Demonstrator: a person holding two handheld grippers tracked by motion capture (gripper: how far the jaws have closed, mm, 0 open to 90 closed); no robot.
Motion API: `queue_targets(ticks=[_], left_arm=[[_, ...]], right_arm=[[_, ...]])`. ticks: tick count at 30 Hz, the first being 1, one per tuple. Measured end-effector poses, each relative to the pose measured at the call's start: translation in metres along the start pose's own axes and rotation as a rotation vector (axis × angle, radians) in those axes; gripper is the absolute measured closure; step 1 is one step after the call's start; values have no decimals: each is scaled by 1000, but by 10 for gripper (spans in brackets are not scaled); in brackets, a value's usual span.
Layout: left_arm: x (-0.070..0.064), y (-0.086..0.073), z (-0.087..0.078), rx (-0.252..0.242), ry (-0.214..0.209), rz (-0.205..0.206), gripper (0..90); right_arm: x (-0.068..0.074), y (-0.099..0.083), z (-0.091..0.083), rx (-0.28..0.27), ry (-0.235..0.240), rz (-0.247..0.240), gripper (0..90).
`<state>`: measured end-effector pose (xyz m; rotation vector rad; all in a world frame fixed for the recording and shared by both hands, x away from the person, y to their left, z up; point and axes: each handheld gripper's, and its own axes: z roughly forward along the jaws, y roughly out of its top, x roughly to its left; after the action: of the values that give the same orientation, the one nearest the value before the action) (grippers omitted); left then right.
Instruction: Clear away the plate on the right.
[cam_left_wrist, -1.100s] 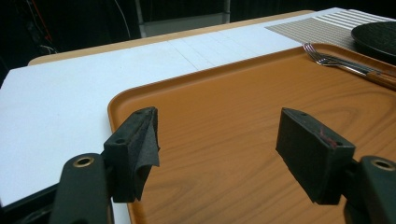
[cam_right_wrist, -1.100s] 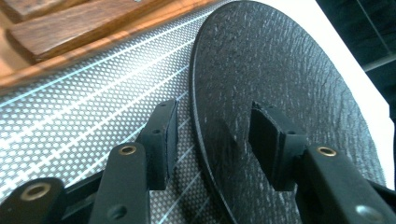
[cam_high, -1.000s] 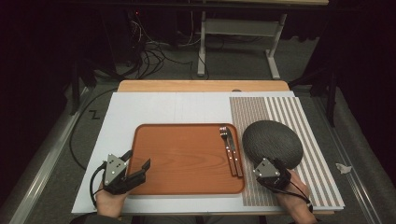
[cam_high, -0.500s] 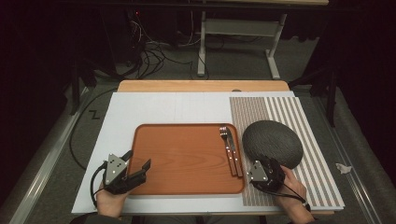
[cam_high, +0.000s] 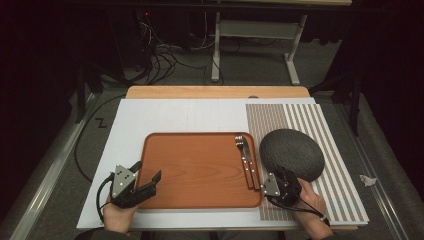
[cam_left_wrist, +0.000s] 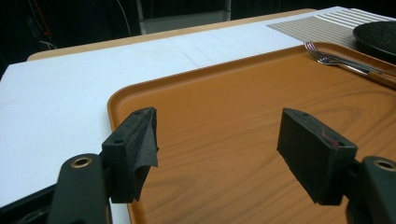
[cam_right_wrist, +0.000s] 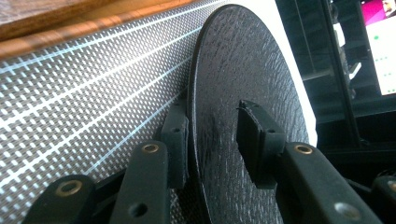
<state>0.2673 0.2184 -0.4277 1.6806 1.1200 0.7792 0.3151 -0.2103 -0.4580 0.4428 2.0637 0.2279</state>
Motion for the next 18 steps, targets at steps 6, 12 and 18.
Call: queue_targets(ticks=[6, 12, 18], left_arm=[[0, 0, 0, -2, 0, 1, 285], [0, 0, 0, -3, 0, 0, 283], [0, 0, 0, -4, -1, -1, 283]], right_arm=[[3, 2, 2, 11, -29, -24, 670], [7, 5, 3, 27, -54, -50, 691], [6, 6, 4, 40, -46, -62, 716]])
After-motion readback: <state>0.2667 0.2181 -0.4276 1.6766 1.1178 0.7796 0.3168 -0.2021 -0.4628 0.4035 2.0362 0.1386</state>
